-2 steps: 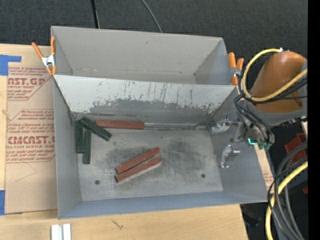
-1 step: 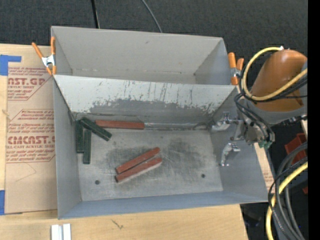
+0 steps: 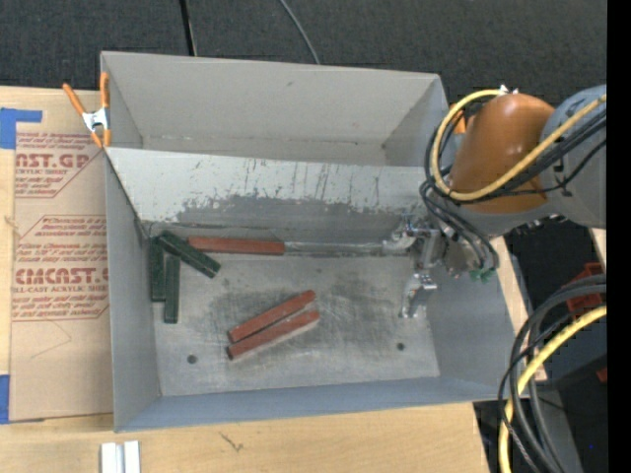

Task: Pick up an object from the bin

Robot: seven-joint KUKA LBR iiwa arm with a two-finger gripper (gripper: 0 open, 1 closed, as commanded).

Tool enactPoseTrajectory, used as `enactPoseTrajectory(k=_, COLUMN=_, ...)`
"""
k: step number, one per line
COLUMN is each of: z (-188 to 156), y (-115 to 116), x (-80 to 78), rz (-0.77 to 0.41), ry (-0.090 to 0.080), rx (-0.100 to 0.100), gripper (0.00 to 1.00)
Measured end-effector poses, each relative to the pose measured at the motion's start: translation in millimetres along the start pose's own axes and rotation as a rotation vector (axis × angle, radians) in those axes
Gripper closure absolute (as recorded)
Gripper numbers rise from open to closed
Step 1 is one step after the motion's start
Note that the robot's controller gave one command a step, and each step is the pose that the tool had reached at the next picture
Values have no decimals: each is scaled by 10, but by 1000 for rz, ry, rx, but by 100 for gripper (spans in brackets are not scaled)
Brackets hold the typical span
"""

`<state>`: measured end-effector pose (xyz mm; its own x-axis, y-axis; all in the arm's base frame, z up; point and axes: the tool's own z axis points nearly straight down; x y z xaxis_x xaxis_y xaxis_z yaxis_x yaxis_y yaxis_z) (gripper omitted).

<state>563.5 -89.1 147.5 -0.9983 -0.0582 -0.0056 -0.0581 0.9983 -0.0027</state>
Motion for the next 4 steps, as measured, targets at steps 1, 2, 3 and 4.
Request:
enactPoseTrajectory(k=1, z=122, y=164, x=171, rz=-20, ry=3, rx=-6, gripper=0)
enactPoseTrajectory(k=2, z=351, y=518, x=112, rz=-75, ry=4, rx=-1, gripper=0)
enactPoseTrajectory(k=3, z=417, y=644, x=80, rz=-96, ry=0, rx=-2, gripper=0)
enactPoseTrajectory(k=4, z=589, y=766, x=45, rz=-157, ry=8, rx=-6, gripper=0)
